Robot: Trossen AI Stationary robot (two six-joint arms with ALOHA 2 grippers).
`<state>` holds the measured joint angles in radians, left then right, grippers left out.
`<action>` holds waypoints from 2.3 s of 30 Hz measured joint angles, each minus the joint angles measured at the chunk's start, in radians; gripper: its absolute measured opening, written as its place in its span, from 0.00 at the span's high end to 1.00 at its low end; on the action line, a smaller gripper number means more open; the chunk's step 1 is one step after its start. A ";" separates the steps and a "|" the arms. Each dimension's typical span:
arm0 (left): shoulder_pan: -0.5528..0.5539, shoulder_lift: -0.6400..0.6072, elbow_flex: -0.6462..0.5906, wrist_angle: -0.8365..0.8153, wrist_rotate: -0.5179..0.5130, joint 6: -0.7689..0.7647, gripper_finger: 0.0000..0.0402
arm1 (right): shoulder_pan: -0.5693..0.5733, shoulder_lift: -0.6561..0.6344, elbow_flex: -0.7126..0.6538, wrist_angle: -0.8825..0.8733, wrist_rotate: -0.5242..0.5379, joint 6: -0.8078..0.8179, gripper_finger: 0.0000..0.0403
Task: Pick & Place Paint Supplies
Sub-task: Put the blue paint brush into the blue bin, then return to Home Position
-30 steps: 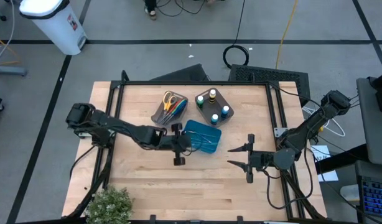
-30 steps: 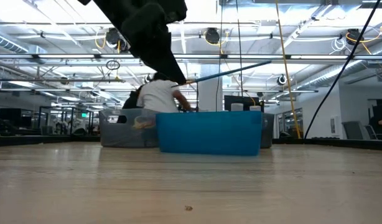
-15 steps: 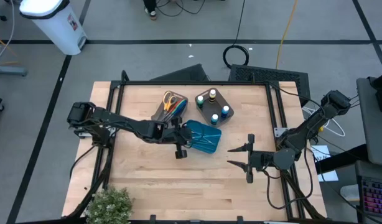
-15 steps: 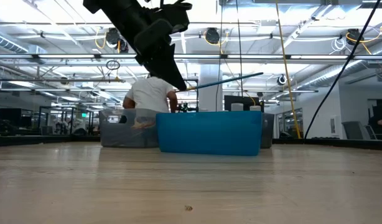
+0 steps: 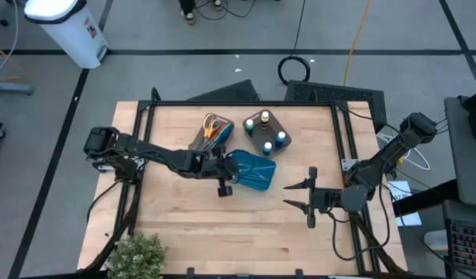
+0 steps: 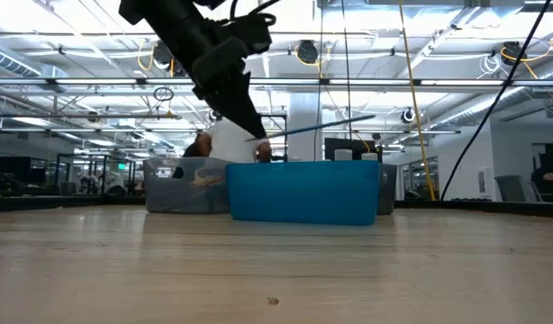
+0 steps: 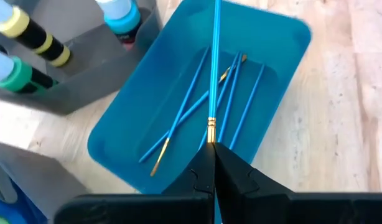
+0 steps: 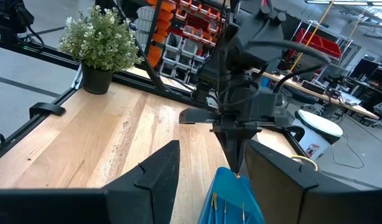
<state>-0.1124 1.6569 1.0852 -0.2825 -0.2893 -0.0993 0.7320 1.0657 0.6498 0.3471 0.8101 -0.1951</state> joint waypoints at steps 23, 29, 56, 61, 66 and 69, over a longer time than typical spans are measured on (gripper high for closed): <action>0.047 0.000 -0.139 0.177 0.076 -0.046 0.99 | 0.000 0.000 0.000 0.000 0.000 0.000 0.58; 0.045 0.000 -0.139 0.184 0.075 -0.062 0.92 | 0.000 0.000 0.000 0.000 0.000 0.000 0.58; 0.039 -0.587 -0.063 -0.276 0.272 -0.084 0.69 | 0.000 0.000 0.000 0.000 0.000 0.000 0.58; 0.007 -0.758 -0.127 -0.309 0.254 -0.056 0.69 | 0.000 0.000 0.000 0.000 0.000 0.000 0.58; -0.063 -0.907 -0.400 0.002 0.263 0.074 0.69 | 0.000 0.000 0.000 0.000 0.000 0.000 0.58; -0.060 -1.018 -0.561 0.118 0.221 0.071 0.69 | 0.000 0.000 0.000 -0.001 0.000 0.000 0.58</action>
<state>-0.1721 0.6393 0.5245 -0.1641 -0.0683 -0.0281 0.7319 1.0657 0.6498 0.3465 0.8101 -0.1951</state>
